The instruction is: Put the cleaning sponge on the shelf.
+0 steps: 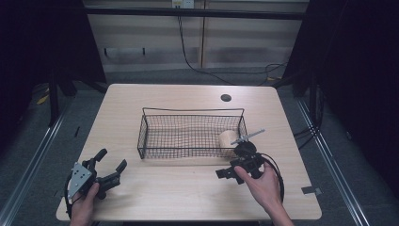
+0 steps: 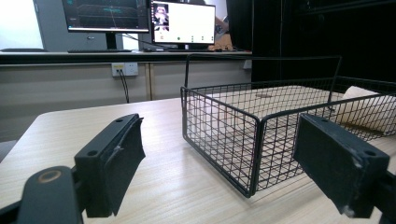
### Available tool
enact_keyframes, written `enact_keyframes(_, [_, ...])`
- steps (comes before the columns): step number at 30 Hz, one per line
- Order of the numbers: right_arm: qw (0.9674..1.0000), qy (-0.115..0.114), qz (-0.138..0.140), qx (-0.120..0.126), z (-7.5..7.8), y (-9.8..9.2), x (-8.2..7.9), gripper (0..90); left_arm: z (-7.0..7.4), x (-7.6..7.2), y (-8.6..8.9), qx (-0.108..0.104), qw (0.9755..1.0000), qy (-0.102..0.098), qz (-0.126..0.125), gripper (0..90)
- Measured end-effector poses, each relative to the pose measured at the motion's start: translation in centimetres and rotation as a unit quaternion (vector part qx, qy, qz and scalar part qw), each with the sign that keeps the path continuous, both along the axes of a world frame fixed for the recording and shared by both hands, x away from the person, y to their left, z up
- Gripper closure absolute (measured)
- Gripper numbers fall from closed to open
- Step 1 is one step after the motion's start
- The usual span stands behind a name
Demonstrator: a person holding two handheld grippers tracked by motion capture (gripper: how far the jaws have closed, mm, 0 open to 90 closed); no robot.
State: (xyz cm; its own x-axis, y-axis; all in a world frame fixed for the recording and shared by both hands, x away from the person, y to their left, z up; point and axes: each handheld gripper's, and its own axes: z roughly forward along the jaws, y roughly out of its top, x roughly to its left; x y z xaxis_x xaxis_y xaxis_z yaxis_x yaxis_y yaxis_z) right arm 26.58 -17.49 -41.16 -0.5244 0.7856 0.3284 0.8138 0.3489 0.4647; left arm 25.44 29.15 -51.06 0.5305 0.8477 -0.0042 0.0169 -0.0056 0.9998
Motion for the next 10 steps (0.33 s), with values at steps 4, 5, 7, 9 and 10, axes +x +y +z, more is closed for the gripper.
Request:
enact_keyframes(4, [1.0, -0.006, -0.007, -0.004, -0.7, 0.0, -0.3, 26.5, 0.0, 0.0, 0.0, 0.0, 1.0, 0.0, 0.0, 15.7])
enact_keyframes(5, [0.9999, -0.009, -0.009, -0.001, -1.0, -0.1, -0.3, 26.9, 0.0, 0.0, 0.0, 0.0, 1.0, 0.0, 0.0, 15.7])
enact_keyframes(7, [0.9999, -0.01, -0.011, 0.005, -1.6, -0.1, -0.5, 27.4, 0.0, 0.0, 0.0, -0.001, 1.0, 0.0, 0.0, 15.7])
enact_keyframes(9, [0.9999, -0.012, -0.01, 0.002, -2.3, 0.1, -0.6, 27.4, 0.0, 0.0, 0.0, 0.0, 1.0, 0.0, 0.0, 15.7])
enact_keyframes(10, [0.9998, -0.016, -0.009, -0.004, -2.5, 0.2, -0.6, 27.4, 0.0, 0.0, 0.0, 0.0, 1.0, 0.0, 0.0, 15.7])
